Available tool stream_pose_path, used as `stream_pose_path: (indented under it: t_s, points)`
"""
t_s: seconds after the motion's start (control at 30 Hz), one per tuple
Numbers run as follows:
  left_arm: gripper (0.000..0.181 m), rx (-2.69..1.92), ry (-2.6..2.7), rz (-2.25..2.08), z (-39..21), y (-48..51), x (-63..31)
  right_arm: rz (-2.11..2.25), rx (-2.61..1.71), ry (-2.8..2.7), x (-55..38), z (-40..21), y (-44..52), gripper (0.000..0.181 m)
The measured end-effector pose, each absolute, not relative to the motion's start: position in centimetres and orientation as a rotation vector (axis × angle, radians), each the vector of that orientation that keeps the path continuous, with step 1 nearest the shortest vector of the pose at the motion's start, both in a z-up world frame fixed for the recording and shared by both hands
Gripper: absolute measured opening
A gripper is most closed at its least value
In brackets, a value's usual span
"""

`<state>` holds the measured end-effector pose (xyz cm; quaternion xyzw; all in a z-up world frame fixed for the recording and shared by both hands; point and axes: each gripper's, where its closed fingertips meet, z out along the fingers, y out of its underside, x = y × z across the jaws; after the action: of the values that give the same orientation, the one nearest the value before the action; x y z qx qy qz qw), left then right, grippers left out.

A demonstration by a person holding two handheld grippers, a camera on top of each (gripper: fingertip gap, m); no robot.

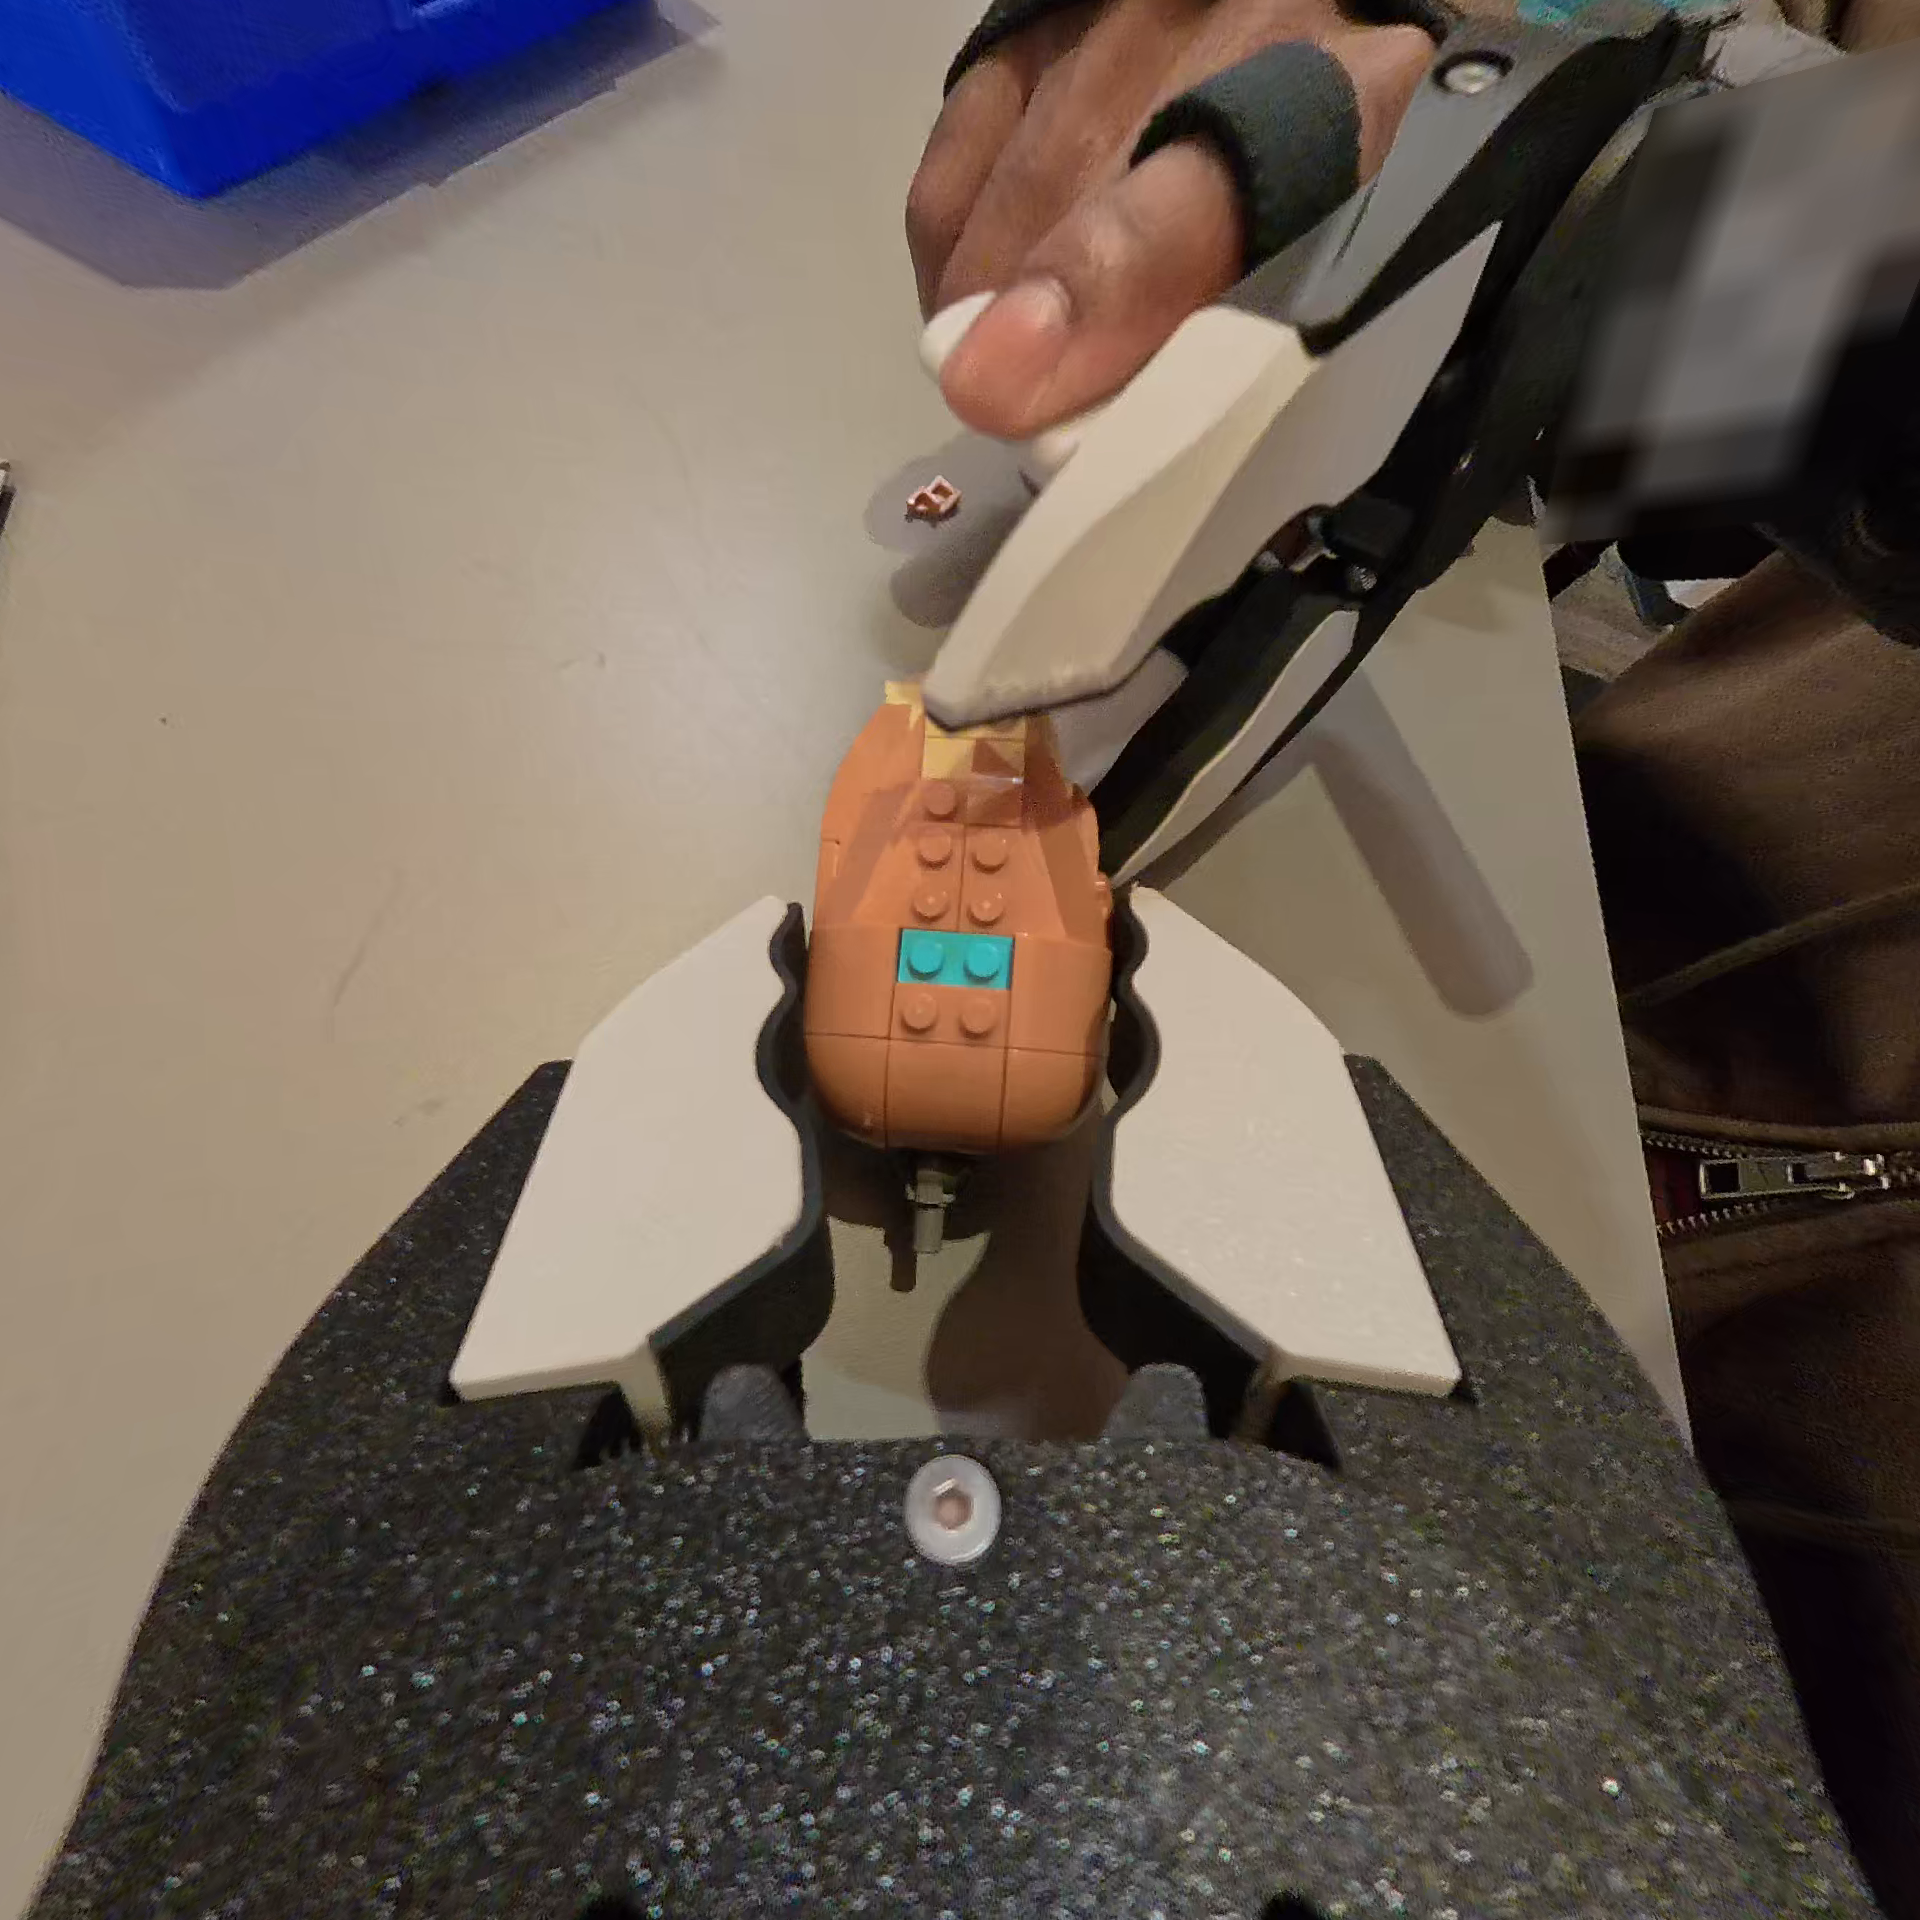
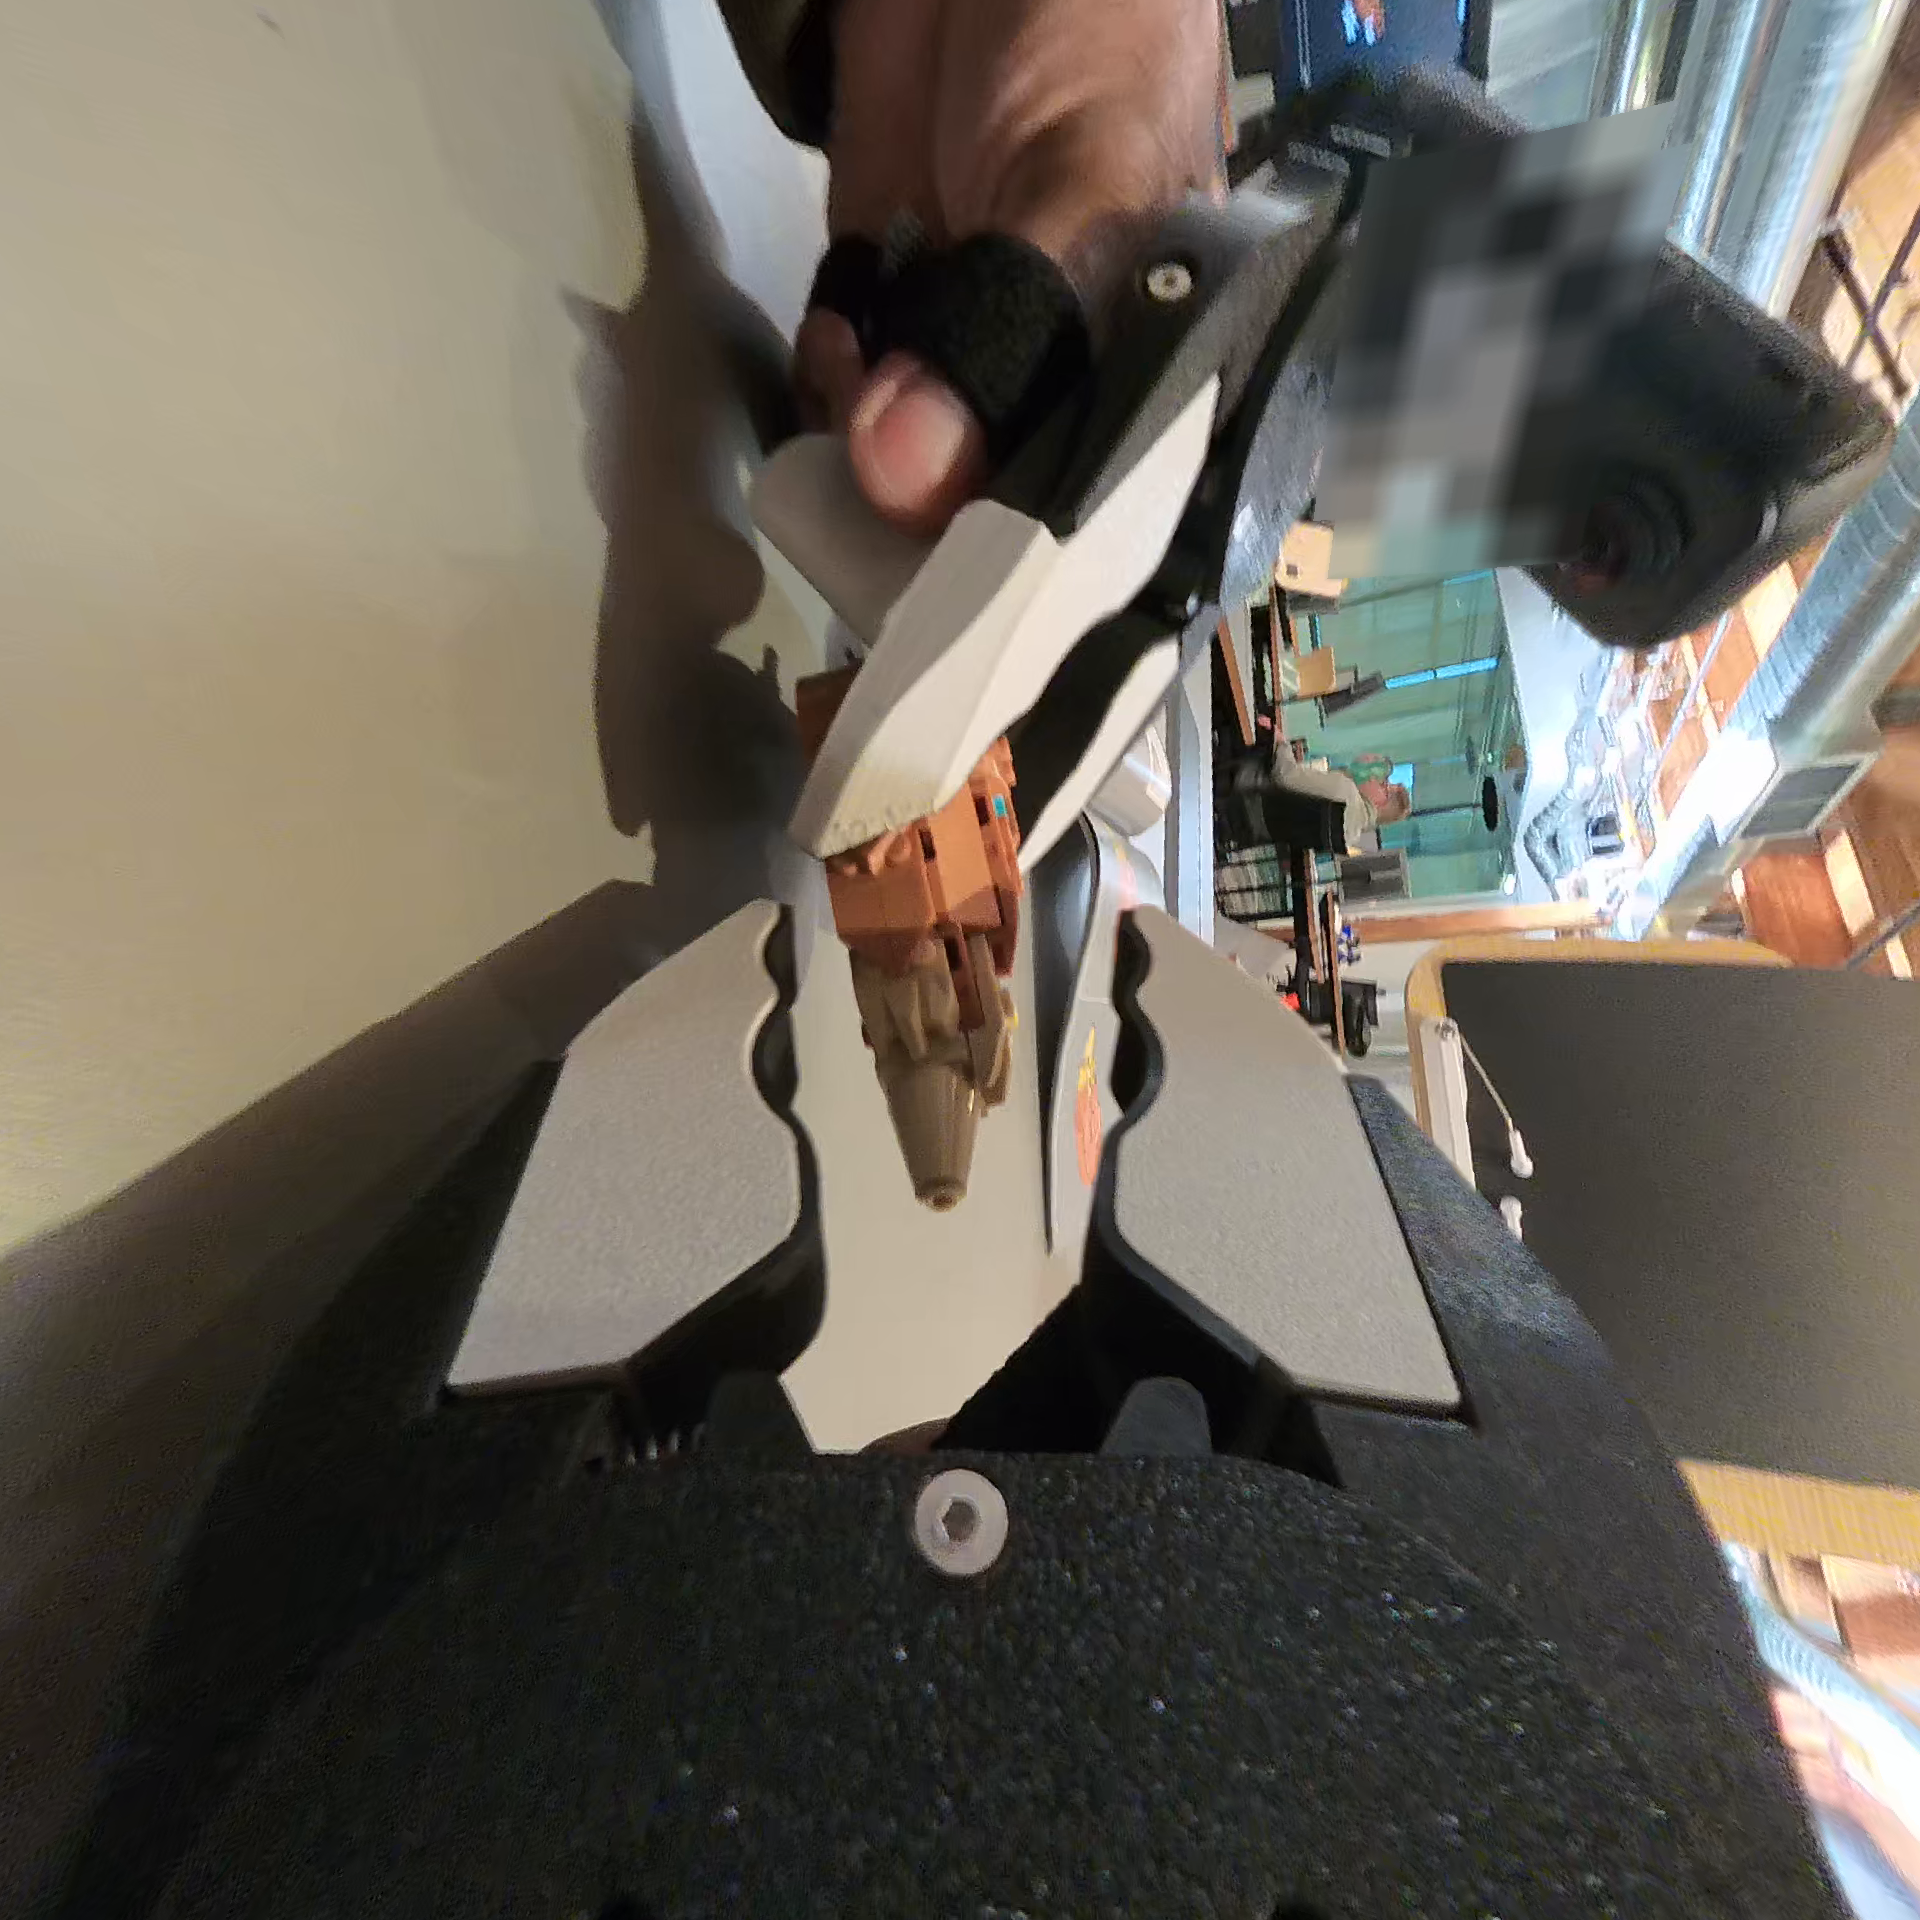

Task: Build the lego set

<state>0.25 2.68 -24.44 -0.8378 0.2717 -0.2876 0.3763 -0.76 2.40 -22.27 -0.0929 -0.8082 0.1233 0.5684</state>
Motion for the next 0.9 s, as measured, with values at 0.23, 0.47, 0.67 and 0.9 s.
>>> stream_pose_path:
  t_s: [0.23,0.47,0.67,0.9]
  points:
    - [0.056,-2.134,0.713,-0.724,-24.06,2.59,0.43,0.278,-0.17,-1.906,-0.59,-22.45,1.85,0.033]
    - [0.056,-2.126,0.711,-0.741,-23.71,2.52,0.52,0.27,-0.157,-1.899,-0.55,-22.18,1.76,0.032]
    - [0.056,-2.136,0.717,-0.757,-23.88,2.39,0.61,0.259,-0.154,-1.919,-0.49,-22.38,1.67,0.031]
    - [0.056,-2.143,0.711,-0.762,-24.08,2.46,0.68,0.261,-0.162,-1.93,-0.45,-22.58,1.75,0.031]
